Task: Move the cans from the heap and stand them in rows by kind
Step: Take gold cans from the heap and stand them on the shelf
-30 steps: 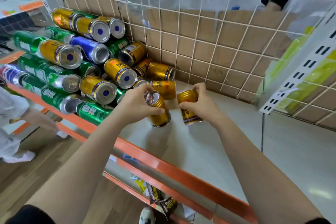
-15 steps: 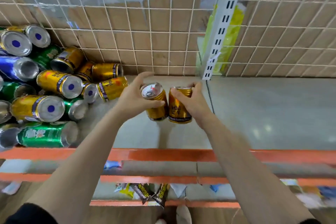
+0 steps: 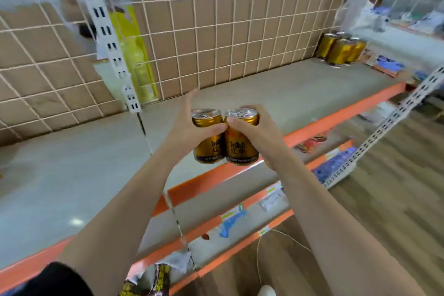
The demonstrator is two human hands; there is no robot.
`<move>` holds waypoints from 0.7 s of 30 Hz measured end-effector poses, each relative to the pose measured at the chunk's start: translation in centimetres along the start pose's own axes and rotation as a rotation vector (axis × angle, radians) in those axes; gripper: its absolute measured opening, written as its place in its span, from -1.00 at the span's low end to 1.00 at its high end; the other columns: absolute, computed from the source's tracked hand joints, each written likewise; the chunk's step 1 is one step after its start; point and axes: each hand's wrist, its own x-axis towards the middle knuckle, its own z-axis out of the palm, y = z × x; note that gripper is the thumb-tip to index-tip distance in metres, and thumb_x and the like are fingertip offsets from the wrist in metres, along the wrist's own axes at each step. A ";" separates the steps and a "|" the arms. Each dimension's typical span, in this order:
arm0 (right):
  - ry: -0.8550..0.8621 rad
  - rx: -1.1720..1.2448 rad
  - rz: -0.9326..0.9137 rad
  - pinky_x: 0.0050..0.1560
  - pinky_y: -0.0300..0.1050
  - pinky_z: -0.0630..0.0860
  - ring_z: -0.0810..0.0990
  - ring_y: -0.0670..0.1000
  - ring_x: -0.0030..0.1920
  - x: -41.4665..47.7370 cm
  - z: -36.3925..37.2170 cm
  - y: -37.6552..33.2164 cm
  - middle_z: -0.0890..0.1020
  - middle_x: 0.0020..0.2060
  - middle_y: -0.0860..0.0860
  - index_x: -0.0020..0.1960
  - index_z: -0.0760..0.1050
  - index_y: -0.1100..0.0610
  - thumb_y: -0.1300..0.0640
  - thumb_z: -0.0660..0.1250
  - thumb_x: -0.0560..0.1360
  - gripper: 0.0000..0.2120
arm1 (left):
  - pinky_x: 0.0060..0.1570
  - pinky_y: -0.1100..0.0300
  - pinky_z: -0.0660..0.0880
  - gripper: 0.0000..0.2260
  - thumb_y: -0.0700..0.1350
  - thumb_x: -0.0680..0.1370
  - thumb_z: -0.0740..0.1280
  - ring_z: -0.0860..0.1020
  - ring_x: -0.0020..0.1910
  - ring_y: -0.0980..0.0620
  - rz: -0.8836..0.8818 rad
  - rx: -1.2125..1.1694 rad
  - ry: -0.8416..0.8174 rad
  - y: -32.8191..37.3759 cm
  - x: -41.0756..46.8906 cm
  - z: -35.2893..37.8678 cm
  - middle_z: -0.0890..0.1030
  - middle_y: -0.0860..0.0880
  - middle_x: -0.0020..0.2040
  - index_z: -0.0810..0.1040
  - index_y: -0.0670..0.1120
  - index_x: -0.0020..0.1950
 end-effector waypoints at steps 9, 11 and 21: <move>0.218 -0.151 -0.105 -0.09 -0.33 0.50 0.57 -0.15 -0.08 2.0 -19.0 2.0 0.57 -0.12 -0.15 0.07 0.42 0.05 0.01 0.52 0.33 -0.59 | -0.15 0.43 0.42 -0.45 -0.18 0.38 0.50 0.48 0.04 0.06 0.022 0.041 -0.064 5.2 6.0 18.0 0.49 -0.05 0.12 0.37 -0.16 0.30; 0.269 -0.179 -0.108 -0.04 -0.20 0.51 0.57 -0.08 -0.06 2.5 -22.2 2.5 0.57 -0.12 -0.11 0.04 0.41 0.05 0.00 0.53 0.31 -0.58 | -0.10 0.39 0.43 -0.53 -0.17 0.38 0.50 0.51 0.01 0.04 0.039 0.061 -0.090 6.0 7.0 21.0 0.52 -0.05 0.06 0.43 -0.17 0.23; 0.276 -0.250 -0.096 -0.09 -0.15 0.50 0.56 -0.06 -0.08 9.2 -35.0 5.9 0.57 -0.18 -0.12 0.03 0.47 0.06 0.05 0.53 0.32 -0.64 | 0.14 0.00 0.49 -0.28 0.17 0.00 0.47 0.56 0.08 0.00 0.119 0.124 -0.177 9.7 16.0 32.5 0.57 -0.02 0.07 0.37 0.19 0.13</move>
